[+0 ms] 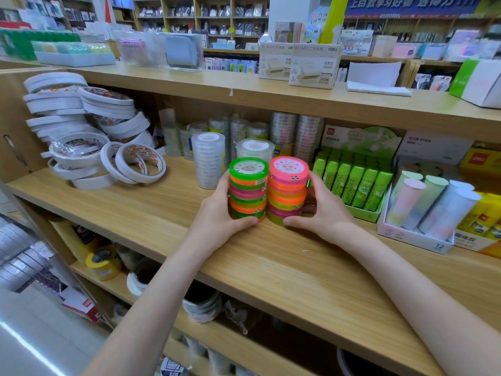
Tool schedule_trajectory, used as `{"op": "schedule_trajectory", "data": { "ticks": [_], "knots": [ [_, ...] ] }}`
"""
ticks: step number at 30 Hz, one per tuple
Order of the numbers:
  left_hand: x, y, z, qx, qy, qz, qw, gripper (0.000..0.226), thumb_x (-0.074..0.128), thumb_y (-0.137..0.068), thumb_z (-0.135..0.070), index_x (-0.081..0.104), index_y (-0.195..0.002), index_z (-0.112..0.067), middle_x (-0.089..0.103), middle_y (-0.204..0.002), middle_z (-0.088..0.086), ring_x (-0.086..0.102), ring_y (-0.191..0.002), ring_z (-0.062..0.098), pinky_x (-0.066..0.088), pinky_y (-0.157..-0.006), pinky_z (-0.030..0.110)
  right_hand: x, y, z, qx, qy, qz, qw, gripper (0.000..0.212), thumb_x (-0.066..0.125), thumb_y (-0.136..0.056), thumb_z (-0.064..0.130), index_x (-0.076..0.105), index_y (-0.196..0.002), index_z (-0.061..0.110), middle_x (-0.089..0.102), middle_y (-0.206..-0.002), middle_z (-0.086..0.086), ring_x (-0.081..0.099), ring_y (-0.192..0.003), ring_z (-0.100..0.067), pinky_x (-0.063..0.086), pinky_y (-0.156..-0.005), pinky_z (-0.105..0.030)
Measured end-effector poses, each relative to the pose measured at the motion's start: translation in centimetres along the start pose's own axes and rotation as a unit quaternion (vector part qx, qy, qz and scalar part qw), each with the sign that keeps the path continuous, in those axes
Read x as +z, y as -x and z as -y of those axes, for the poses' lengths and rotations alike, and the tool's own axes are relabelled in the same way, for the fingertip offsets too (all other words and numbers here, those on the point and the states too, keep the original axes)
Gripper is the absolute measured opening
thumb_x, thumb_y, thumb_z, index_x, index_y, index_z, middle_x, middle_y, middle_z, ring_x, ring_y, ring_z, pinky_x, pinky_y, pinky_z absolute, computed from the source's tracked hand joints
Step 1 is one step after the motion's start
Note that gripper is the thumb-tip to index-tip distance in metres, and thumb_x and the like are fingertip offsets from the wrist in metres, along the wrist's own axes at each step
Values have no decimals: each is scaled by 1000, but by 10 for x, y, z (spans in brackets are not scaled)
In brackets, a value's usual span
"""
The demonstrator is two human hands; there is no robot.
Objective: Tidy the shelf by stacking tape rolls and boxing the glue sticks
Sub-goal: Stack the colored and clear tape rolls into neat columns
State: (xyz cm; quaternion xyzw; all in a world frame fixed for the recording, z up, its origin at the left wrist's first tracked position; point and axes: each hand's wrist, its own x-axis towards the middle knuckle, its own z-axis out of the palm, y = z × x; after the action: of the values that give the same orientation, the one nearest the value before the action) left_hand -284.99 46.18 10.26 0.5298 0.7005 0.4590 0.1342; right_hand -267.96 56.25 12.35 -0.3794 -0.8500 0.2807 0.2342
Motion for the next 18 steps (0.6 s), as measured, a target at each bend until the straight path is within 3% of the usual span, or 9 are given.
{"op": "schedule_trajectory", "data": {
  "ticks": [6,11,14,15,18],
  "knots": [
    [2,-3,2,3,-25,-15,1000,101,84,-64,-21,23,-145,-21,54,-131,1,52,-119,17,41,-101,30,0,-1,-2,-1,65,2,998,79,78,-70,34,37,-136,19,54,-130,-4,47,-118,-21,31,-83,-19],
    [3,-2,3,11,32,10,999,110,83,-66,-19,11,-149,-20,46,-136,-6,45,-124,9,36,-105,27,-3,-2,0,1,20,14,1000,85,79,-69,33,32,-138,17,48,-137,-1,46,-122,-15,32,-91,-19],
    [4,-4,-2,15,91,-12,996,111,80,-70,-21,3,-149,-21,36,-140,-11,37,-129,4,34,-109,34,-4,-3,4,-25,-65,-30,997,87,78,-70,31,28,-140,20,47,-136,1,45,-119,-7,35,-101,-24],
    [5,-5,-4,23,97,-29,995,108,78,-72,-18,3,-149,-20,34,-140,-12,37,-128,3,34,-109,31,-4,-3,5,-40,-93,-46,994,83,76,-72,29,28,-140,20,48,-135,1,44,-119,-7,36,-103,-29],
    [9,-6,-11,43,78,-57,994,97,74,-76,-9,9,-148,-19,35,-131,-15,39,-118,-4,33,-93,2,-6,-4,6,-54,-138,-61,987,73,73,-77,23,32,-137,22,47,-127,5,44,-119,-10,39,-101,-33]
  ]
}}
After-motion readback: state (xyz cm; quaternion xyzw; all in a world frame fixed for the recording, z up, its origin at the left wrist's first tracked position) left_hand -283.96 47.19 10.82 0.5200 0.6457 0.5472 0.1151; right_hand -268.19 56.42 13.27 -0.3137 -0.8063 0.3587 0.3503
